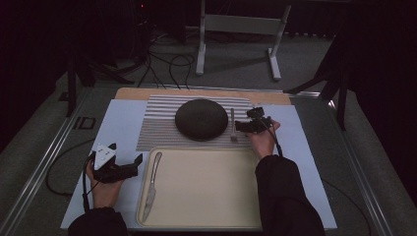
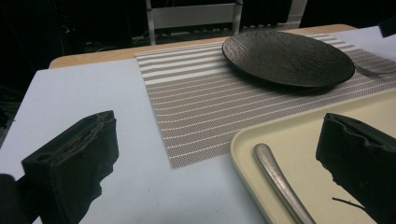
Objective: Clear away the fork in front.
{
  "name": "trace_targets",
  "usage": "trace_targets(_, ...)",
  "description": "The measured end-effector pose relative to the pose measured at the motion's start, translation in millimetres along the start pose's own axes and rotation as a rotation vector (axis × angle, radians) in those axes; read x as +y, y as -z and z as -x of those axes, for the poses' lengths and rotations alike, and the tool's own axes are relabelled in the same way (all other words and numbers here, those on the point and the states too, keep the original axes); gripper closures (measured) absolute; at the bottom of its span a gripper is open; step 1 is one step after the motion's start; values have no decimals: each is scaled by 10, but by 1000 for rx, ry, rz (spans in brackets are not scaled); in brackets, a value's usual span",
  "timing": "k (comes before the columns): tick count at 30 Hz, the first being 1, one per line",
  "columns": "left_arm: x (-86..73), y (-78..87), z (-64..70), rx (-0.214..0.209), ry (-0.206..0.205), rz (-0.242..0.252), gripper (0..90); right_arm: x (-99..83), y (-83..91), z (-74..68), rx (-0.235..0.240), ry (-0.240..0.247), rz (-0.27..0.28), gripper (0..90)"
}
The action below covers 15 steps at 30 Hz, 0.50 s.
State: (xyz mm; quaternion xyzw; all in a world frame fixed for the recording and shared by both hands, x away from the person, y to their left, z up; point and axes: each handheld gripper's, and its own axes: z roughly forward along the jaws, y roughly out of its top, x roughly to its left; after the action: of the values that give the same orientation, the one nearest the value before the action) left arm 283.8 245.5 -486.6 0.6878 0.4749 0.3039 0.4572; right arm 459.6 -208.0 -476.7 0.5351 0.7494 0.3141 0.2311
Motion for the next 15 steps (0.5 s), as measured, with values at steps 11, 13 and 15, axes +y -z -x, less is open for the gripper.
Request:
trace_targets(11, -8, -2, -15, 15, 12, -9, 0, -70, -260, -123, -7, -18, -56, 418)
trace_targets(13, -6, -2, -11, 15, 11, -7, 0, -71, -304, -141, -5, -5, -59, 489)
trace_targets(15, -7, -3, -13, 15, 13, -9, 0, -66, -343, -157, -3, -2, -53, 559)
